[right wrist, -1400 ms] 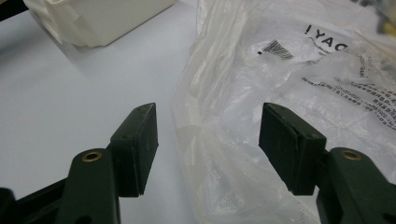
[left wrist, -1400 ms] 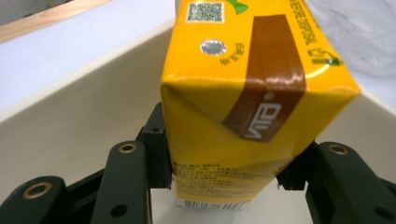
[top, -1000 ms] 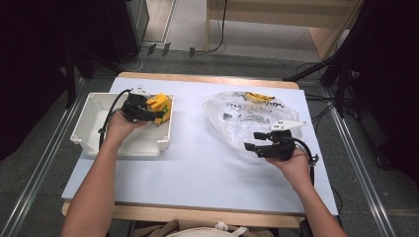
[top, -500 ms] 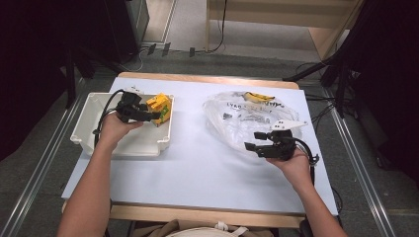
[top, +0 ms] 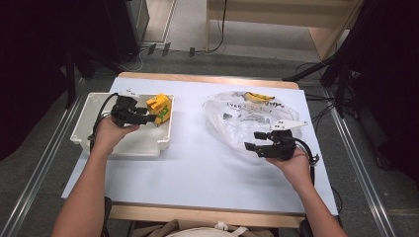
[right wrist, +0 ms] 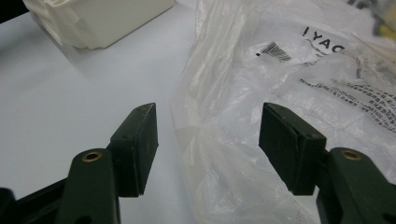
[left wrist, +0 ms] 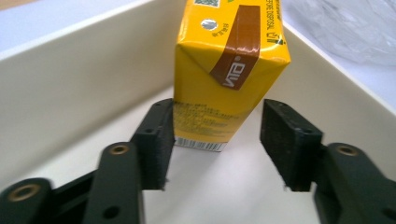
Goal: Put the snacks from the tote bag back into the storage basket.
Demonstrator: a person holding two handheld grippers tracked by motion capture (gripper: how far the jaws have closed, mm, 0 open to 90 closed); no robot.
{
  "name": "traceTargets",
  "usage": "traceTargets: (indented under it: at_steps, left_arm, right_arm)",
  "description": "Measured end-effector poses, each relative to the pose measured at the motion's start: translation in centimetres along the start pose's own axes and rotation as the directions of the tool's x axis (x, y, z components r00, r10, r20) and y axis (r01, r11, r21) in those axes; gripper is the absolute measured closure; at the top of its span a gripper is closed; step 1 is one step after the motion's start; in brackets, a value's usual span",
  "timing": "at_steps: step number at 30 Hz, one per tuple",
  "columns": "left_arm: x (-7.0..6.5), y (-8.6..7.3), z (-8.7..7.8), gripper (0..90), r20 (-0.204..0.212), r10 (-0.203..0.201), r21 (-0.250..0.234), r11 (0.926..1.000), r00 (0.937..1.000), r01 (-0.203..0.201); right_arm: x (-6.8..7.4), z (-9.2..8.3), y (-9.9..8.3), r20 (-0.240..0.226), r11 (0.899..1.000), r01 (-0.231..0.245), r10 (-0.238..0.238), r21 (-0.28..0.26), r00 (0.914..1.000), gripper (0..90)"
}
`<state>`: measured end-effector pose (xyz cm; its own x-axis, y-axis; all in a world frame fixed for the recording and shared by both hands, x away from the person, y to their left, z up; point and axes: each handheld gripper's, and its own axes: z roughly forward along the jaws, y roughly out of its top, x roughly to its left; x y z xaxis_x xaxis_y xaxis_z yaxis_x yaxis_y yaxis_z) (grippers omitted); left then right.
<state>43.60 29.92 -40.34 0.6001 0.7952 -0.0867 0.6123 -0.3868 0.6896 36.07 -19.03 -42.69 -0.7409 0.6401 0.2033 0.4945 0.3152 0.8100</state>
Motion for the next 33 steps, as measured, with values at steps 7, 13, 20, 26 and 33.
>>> traceTargets:
  at_steps: [7,13,20,26,33]
  left_arm:
    - [-0.3,-0.6,-1.3,64.1,0.040,-0.013,-0.012,0.9998,0.9991,0.013]
    - [-0.8,-0.6,-1.6,79.0,0.067,-0.010,-0.034,0.9993,0.9977,0.012]
    - [-1.4,-0.4,-1.7,90.0,0.094,-0.011,-0.050,0.9986,0.9955,0.016]
    - [-2.2,-0.1,-0.4,90.0,0.113,-0.007,-0.020,0.9998,0.9936,0.010]
    - [-2.4,-0.4,1.4,90.0,0.116,-0.007,0.001,1.0000,0.9933,0.007]
  right_arm:
    - [0.0,0.0,0.0,0.003,1.000,0.001,-0.001,0.000,1.0000,38.3]
    - [0.0,0.0,0.0,0.003,1.000,0.003,-0.003,0.002,1.0000,38.4]
    - [0.1,0.0,0.0,0.002,1.000,0.003,-0.003,0.004,1.0000,38.4]
    - [0.1,0.1,0.0,0.002,1.000,0.004,-0.004,0.007,1.0000,39.0]
    - [0.1,0.1,0.0,0.000,1.000,0.006,-0.006,0.005,1.0000,39.3]
